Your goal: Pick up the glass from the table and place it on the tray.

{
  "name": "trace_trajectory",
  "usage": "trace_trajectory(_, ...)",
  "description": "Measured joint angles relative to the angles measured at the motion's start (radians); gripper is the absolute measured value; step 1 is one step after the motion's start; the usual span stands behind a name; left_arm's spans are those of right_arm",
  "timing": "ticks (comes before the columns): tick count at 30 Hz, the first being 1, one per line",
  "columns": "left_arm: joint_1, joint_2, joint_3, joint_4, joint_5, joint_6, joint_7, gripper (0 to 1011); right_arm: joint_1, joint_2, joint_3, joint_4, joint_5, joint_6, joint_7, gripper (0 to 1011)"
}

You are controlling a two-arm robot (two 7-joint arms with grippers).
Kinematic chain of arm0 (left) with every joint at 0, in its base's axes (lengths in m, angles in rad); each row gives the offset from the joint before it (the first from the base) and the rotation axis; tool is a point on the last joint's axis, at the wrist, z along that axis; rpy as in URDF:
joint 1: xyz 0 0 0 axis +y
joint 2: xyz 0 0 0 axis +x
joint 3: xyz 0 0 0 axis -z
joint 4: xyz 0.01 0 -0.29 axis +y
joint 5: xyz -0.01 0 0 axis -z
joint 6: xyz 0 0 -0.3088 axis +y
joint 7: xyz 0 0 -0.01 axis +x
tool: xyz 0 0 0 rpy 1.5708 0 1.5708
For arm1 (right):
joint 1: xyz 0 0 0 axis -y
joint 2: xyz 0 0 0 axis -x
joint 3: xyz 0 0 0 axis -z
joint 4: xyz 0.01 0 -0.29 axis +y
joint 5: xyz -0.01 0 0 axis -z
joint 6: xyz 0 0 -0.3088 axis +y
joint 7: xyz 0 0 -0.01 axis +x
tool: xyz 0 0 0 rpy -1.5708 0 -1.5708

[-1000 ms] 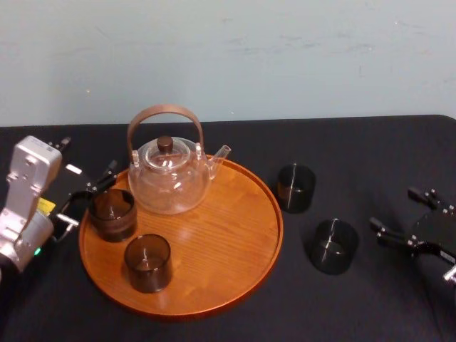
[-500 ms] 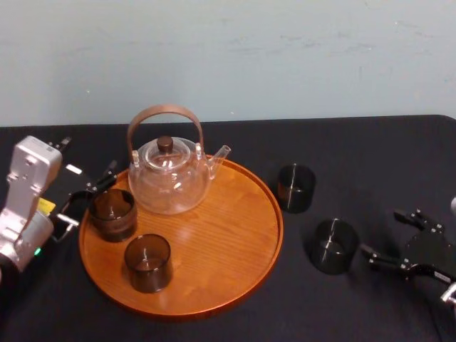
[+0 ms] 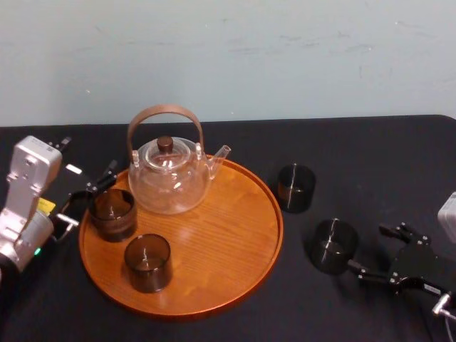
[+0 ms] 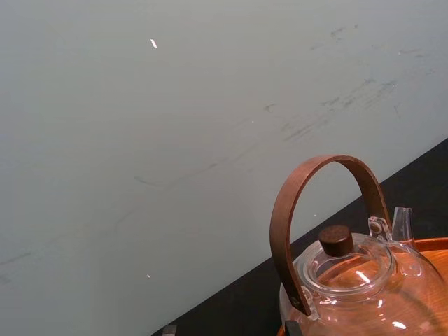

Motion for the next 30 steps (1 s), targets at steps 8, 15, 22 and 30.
trace_trajectory(8,0.000,0.000,0.000,0.000,0.000,0.000,0.000,1001,0.014,-0.027,-0.003,0.008,-0.001,0.023,0.030,1002)
trace_trajectory(15,0.000,0.000,0.000,0.000,0.000,0.000,0.000,1001,0.041,-0.064,-0.006,0.027,0.012,0.069,0.054,1002)
trace_trajectory(22,0.000,0.000,0.000,0.000,0.000,0.000,0.000,1001,0.069,-0.085,-0.015,0.042,0.016,0.115,0.057,1002)
trace_trajectory(30,0.000,0.000,0.000,0.000,0.000,0.000,0.000,1001,0.103,-0.099,-0.034,0.064,0.016,0.153,0.059,1002)
